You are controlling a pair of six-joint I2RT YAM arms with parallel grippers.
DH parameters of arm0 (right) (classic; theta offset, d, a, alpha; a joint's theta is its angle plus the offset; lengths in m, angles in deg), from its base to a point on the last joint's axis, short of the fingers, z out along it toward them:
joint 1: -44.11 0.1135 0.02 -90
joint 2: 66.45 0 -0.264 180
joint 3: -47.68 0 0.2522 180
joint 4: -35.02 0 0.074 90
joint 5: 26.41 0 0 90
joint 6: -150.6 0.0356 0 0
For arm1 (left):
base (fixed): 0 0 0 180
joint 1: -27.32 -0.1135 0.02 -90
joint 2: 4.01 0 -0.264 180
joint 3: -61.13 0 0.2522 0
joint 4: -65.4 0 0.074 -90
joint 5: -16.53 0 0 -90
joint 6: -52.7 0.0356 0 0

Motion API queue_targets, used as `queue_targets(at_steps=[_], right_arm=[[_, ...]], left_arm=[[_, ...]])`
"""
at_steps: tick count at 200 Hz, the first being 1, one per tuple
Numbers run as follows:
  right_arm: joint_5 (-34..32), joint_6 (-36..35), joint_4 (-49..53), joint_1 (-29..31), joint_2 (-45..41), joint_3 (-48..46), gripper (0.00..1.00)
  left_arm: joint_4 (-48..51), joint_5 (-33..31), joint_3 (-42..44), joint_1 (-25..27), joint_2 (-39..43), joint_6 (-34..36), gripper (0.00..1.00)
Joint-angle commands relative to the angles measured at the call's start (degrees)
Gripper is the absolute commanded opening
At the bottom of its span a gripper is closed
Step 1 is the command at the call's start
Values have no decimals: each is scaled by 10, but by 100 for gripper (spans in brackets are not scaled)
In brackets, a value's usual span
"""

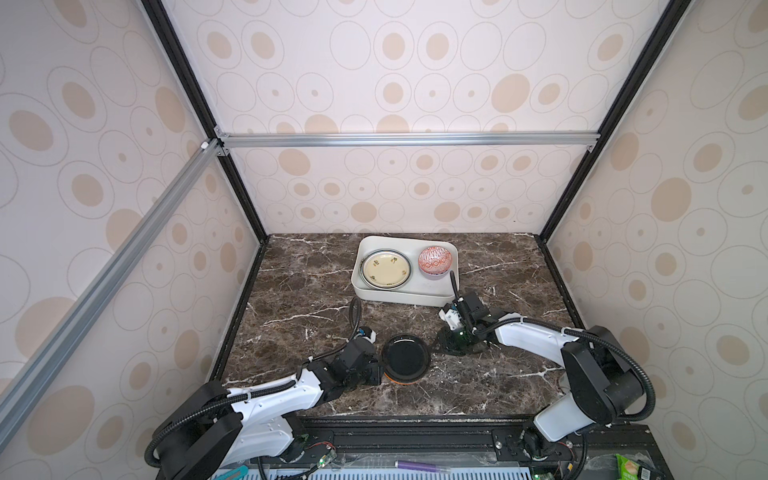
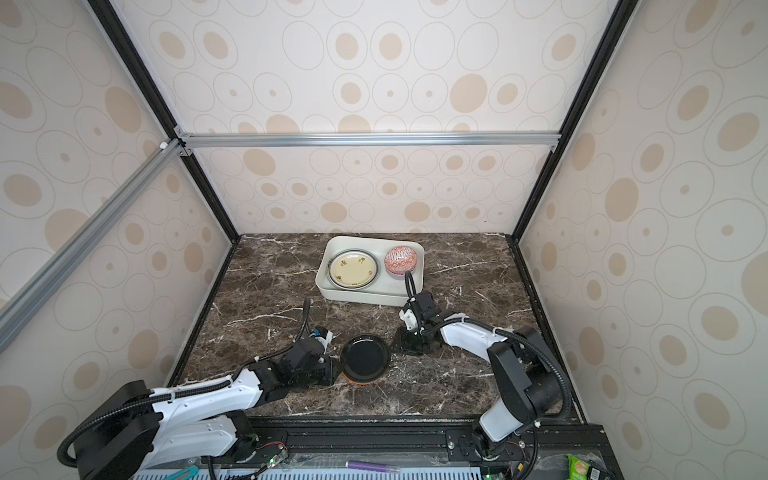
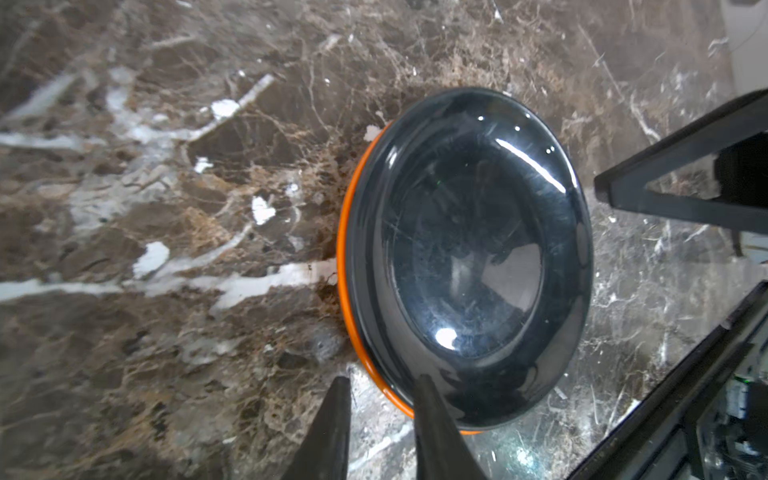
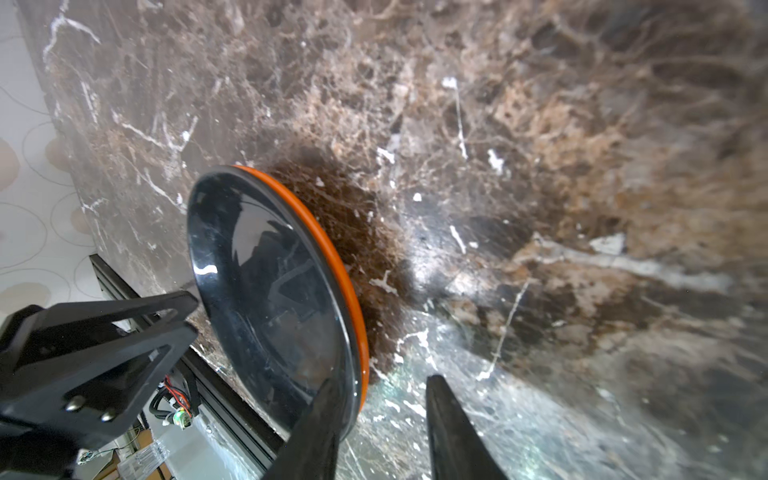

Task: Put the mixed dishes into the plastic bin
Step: 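Grasp the black plate's edge with the right gripper and tilt it upright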

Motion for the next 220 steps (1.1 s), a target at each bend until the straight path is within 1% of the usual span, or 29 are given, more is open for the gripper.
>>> queue_targets(at_steps=[1,43,102,120,137,156,181,220], right_arm=[[-1,-3,-10,4,-9,-8,37],[10,-3,-26,3,19,-4,35],[19,-7,-33,4,50,10,33],[19,-8,-31,3,54,12,27],[14,-11,-25,4,53,14,18],[2,-17,-8,3,45,20,14],[-22,-31,23,3,32,34,11],[-36,-39,52,1,24,49,11]], left_arm=[[-17,-25,-30,9,-17,-10,23],[-22,-27,-40,13,-40,-7,19],[-34,-27,-54,13,-73,1,17],[-40,-21,-62,13,-91,5,16],[-43,-17,-70,13,-104,8,16],[-40,-20,-76,13,-107,11,16],[-25,-33,-79,13,-92,15,16],[-11,-49,-77,13,-63,18,15]])
